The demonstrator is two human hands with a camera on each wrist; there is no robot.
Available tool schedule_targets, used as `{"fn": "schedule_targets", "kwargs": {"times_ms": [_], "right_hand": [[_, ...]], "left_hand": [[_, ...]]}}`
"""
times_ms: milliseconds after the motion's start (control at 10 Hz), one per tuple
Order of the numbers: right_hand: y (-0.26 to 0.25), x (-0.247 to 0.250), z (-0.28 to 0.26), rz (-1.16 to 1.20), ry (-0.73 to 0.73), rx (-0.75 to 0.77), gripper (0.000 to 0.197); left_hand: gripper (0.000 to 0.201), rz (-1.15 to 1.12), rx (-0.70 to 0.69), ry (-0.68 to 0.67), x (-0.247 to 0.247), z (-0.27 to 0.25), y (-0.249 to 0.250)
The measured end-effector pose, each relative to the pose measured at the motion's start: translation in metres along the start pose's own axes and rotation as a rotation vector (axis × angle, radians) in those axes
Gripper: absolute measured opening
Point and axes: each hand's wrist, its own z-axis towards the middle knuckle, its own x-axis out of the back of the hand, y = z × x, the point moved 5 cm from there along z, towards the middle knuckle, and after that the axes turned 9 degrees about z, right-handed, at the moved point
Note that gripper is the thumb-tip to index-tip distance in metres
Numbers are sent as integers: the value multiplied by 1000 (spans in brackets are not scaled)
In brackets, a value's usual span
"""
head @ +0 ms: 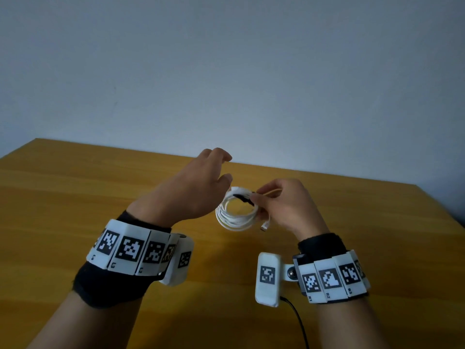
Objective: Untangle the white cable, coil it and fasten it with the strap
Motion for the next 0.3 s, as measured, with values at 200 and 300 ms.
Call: {"fn": "schedule_targets", "kwargs": {"times_ms": [200, 300], "right_hand": [[22, -2, 4, -186, -55, -166, 16], [11, 10, 1, -281, -39, -142, 25]], "left_hand": [[38, 34, 1, -6, 0, -1, 3], [38, 21, 22, 12, 4, 0, 3]]}}
